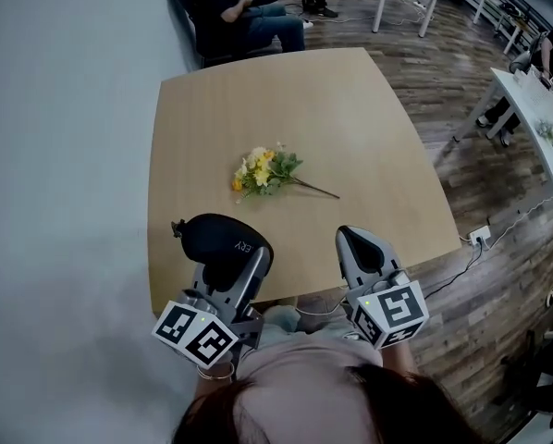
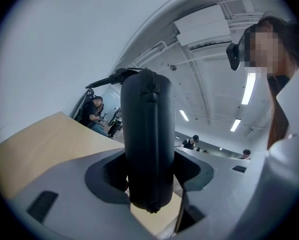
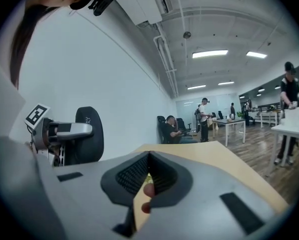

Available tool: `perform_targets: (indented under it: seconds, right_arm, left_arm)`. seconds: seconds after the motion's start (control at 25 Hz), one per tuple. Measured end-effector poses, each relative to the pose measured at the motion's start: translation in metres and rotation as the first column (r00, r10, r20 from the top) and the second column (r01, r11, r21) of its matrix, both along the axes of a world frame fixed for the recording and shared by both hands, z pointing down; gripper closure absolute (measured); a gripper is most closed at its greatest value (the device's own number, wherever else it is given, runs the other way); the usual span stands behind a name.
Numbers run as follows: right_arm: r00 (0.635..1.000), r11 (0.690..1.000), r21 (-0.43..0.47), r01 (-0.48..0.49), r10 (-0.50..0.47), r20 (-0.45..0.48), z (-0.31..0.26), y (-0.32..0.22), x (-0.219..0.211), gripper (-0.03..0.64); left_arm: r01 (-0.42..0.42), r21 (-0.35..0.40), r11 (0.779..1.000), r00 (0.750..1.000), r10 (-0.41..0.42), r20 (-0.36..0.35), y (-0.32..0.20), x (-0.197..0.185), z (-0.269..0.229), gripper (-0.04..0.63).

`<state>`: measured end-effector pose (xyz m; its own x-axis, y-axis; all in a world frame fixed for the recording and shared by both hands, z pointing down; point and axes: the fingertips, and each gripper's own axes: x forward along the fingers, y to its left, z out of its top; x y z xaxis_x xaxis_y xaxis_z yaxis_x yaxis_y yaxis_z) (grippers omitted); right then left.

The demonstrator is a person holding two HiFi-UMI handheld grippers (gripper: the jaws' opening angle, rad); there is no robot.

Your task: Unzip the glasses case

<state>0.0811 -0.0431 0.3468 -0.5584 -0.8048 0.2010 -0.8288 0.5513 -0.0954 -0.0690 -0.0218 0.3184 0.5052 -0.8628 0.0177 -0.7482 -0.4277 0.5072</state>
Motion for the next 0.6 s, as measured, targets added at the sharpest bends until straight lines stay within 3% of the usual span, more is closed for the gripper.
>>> perform_targets:
  seconds: [0.2,0.28,0.36,0.44,0.52,0.6]
  right_arm:
    - [1.0,1.0,0.016,0.014,-0.014,0.019,-0.007,0.018,0.029,0.601]
    - [0.999,0.999,0.022,0.029,-0.03,0.032,-0.009,0.029,0.04,0.601]
    - [0.998,0.998,0.03,0.048,-0.049,0.04,-0.009,0.04,0.05,0.601]
    - [0.997,0.997,0.047,0.059,-0.061,0.039,-0.008,0.048,0.059,0.601]
    - [0.997,0.995,0.071,0.064,-0.066,0.037,-0.01,0.054,0.068,0.601]
    - [0.996,0.993,0.093,0.07,-0.074,0.041,-0.013,0.058,0.074,0.601]
  left_arm:
    - [-0.036,-0.001,0.999,0.999,0.036,-0.026,0.023,0.052,-0.003,0.348]
    - [-0.067,-0.001,0.998,0.991,0.067,-0.117,0.035,0.073,-0.006,0.348]
    - [-0.116,0.002,0.993,0.948,0.111,-0.298,0.048,0.089,-0.011,0.348]
    - [-0.153,0.027,0.988,0.869,0.148,-0.472,0.06,0.1,-0.016,0.348]
    - [-0.175,0.066,0.982,0.807,0.181,-0.563,0.071,0.108,-0.024,0.348]
    - [-0.187,0.105,0.977,0.777,0.213,-0.592,0.082,0.115,-0.031,0.348]
